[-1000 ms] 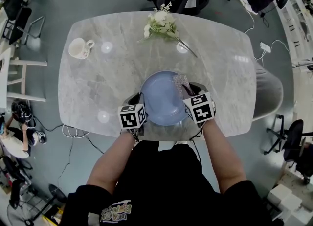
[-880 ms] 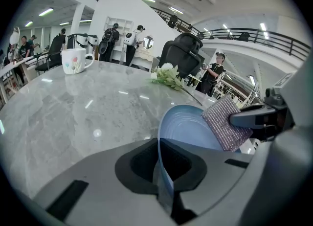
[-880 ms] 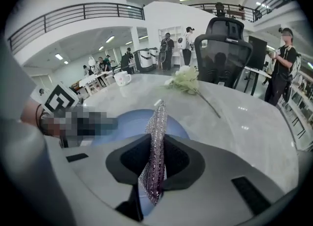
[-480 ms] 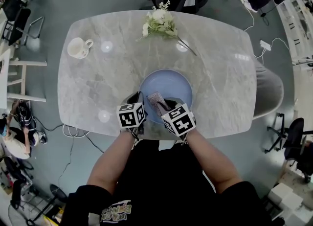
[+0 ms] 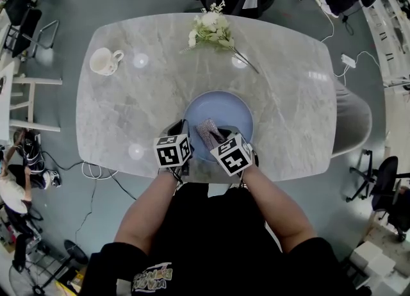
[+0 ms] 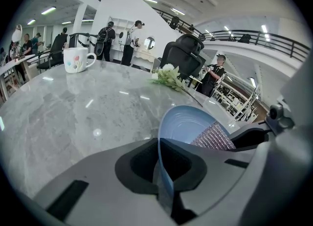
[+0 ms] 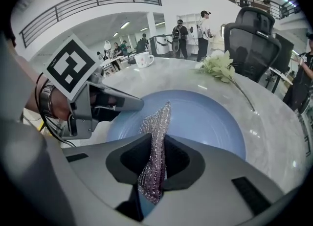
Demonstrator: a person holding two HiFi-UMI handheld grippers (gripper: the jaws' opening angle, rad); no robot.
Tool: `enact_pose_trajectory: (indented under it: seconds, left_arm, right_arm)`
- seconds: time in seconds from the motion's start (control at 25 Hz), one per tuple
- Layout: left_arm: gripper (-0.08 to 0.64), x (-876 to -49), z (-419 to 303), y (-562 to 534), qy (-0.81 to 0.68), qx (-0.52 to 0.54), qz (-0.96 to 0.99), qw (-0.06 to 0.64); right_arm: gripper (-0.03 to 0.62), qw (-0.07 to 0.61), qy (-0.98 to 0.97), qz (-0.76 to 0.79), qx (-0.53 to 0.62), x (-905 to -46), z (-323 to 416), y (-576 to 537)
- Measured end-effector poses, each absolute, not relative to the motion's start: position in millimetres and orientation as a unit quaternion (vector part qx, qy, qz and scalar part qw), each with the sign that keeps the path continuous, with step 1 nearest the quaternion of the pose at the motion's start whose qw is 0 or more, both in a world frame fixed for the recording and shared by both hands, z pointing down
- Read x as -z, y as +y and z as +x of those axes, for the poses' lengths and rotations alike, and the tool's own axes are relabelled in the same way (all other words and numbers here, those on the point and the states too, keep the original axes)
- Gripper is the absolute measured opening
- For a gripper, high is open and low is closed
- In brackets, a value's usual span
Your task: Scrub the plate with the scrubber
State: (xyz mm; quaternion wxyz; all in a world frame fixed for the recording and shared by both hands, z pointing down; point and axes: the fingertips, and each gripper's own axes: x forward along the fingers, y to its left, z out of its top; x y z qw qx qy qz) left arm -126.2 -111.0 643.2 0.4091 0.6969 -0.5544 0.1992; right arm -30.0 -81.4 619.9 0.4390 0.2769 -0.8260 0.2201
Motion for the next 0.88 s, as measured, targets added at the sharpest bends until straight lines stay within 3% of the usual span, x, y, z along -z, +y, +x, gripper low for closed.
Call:
enact_pose_trajectory:
  seconds: [0.88]
  left_arm:
    - [0.026,-643,-127,-110,-0.556,-0.203,0.698,0.404]
  right_arm:
    - [0.077,0.488,-0.782,0.365,-0.131,-612,64,-143]
